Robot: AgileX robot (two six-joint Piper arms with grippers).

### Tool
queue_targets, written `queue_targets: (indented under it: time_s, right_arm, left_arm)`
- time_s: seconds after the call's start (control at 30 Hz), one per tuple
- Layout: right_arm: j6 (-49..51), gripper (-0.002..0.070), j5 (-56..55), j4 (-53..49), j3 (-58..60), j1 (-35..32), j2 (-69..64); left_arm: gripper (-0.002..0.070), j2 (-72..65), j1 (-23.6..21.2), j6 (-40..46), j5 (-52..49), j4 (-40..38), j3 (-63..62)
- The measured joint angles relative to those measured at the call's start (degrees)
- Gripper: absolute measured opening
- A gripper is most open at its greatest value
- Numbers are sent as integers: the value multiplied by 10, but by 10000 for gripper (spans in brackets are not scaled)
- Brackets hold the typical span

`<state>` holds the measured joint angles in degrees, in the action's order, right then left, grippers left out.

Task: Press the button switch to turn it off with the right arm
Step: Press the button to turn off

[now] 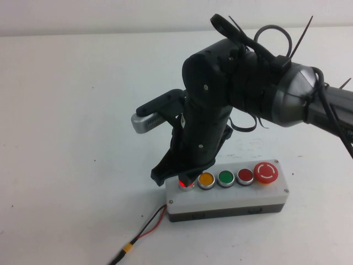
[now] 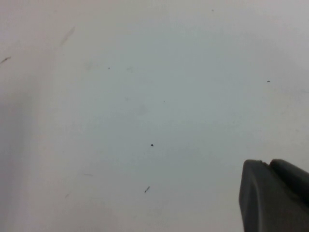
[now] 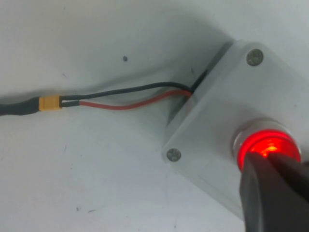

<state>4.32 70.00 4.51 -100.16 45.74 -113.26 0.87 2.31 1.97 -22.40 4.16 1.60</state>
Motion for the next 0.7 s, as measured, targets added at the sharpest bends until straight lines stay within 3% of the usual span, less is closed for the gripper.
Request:
queue_targets:
  time_s: [0.7]
  right_arm:
    - [-1,-15,1,-15,-10,0,-12]
  left_arm:
    - [-2,0,0,0,0,0,0]
